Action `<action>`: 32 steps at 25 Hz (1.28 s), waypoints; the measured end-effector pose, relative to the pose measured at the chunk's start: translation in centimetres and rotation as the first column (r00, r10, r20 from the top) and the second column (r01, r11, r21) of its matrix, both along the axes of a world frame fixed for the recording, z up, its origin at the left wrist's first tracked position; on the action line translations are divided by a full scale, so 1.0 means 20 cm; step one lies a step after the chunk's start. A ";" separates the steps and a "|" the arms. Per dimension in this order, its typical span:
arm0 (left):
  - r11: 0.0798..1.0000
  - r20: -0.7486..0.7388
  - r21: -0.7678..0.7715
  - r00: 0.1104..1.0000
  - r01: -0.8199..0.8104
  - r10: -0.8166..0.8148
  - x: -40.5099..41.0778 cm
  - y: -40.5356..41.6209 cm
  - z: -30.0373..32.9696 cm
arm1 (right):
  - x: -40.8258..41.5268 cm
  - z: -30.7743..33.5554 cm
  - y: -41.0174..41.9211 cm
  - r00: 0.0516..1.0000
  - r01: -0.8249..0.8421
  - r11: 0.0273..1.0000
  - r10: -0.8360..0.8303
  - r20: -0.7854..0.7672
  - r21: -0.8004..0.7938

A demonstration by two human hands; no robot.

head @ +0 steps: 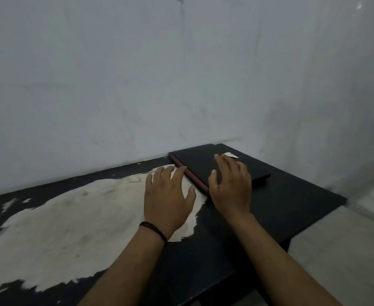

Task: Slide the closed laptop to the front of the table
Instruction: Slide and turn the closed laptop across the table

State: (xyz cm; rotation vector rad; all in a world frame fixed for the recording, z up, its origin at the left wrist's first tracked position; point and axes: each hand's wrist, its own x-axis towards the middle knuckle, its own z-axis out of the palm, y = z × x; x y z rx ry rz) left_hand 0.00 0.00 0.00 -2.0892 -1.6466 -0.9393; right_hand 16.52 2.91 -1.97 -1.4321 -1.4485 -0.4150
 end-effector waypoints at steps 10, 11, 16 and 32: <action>0.957 -0.123 -0.288 0.989 0.040 -0.079 0.60 0.43 -0.24 | 0.52 -0.21 0.30 0.980 0.137 0.823 -0.195 -0.048 -0.552; 0.953 -0.130 -0.303 0.989 0.028 -0.071 0.64 0.47 -0.26 | 0.55 -0.23 0.33 0.969 0.124 0.803 -0.224 -0.102 -0.583; 0.949 -0.117 -0.314 0.992 -0.003 -0.036 0.65 0.53 -0.37 | 0.61 -0.21 0.48 0.897 0.138 0.749 -0.371 -0.238 -0.648; 0.962 -0.328 -0.271 0.937 0.027 -0.118 0.31 0.43 -0.30 | 0.45 -0.22 0.15 0.822 -0.033 0.880 -0.246 -0.514 -0.474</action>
